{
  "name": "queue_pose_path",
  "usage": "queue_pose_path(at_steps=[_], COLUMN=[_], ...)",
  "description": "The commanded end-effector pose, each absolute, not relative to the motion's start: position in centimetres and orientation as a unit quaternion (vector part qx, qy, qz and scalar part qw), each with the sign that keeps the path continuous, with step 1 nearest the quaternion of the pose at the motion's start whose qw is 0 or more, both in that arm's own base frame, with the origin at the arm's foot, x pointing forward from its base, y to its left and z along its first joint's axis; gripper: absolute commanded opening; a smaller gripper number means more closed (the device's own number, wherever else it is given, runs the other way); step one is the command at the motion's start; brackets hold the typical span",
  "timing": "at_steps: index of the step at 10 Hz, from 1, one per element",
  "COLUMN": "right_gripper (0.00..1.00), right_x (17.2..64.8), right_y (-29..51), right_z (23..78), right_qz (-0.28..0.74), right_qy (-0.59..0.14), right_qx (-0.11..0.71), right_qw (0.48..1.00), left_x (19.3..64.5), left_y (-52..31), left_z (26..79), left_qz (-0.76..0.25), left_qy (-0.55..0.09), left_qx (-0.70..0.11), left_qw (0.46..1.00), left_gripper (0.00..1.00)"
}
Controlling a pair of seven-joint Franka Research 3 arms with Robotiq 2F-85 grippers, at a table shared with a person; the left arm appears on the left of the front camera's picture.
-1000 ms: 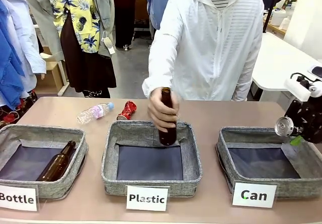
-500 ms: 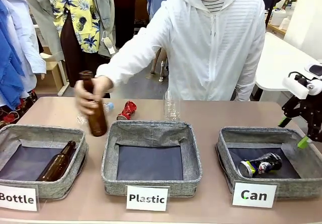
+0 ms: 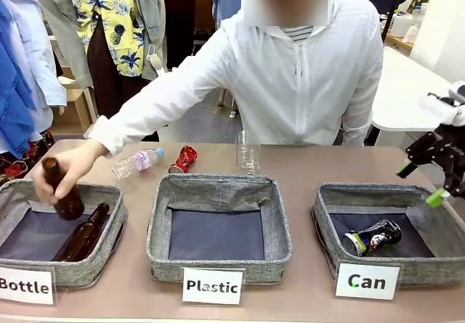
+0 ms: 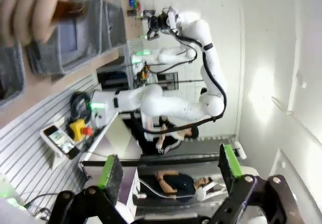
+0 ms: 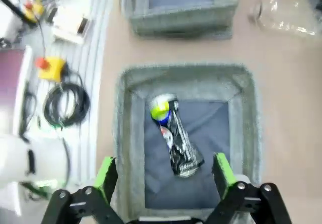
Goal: Sort the can waste into the basket.
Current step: Pick up the can waste from the table and place it in the right Fabric basket.
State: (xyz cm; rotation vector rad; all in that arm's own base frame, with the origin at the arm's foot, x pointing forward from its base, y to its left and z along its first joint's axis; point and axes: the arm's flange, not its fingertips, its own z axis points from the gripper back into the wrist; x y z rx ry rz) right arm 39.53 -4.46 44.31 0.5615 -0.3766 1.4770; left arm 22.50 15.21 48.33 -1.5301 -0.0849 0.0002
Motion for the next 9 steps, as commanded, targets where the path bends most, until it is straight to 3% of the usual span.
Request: queue_pose_path(at_steps=[1,2,3,5,8,9], right_gripper=[1.00,1.00,1.00,1.00,1.00,1.00], right_x=[41.9,43.1,44.9,47.6,48.2,47.3], right_y=[-6.2,-6.9,-8.7,-13.0,-14.2,-14.9], right_z=[45.9,46.6,47.3,47.7,46.8,46.1], right_qz=[0.502,0.385,0.257,0.091,0.063,0.252], right_qy=[-0.276,-0.303,-0.283,-0.282,-0.262,-0.219], right_qx=[0.377,0.465,0.557,0.672,0.684,0.623], right_qw=[0.728,0.737,0.737,0.679,0.678,0.708], left_x=[18.1,16.1,14.9,14.8,15.3,15.9], left_y=[22.7,25.1,25.9,25.5,24.5,23.9], left_z=[54.2,55.6,55.7,54.7,53.9,54.0], left_qz=[0.042,0.053,0.059,0.065,0.077,0.084], left_qy=[-0.138,-0.171,-0.183,-0.175,-0.158,-0.154], left_qx=[-0.692,-0.683,-0.681,-0.681,-0.676,-0.674], left_qw=[0.707,0.708,0.707,0.708,0.716,0.718], left_gripper=[1.00,1.00,1.00,1.00,1.00,1.00])
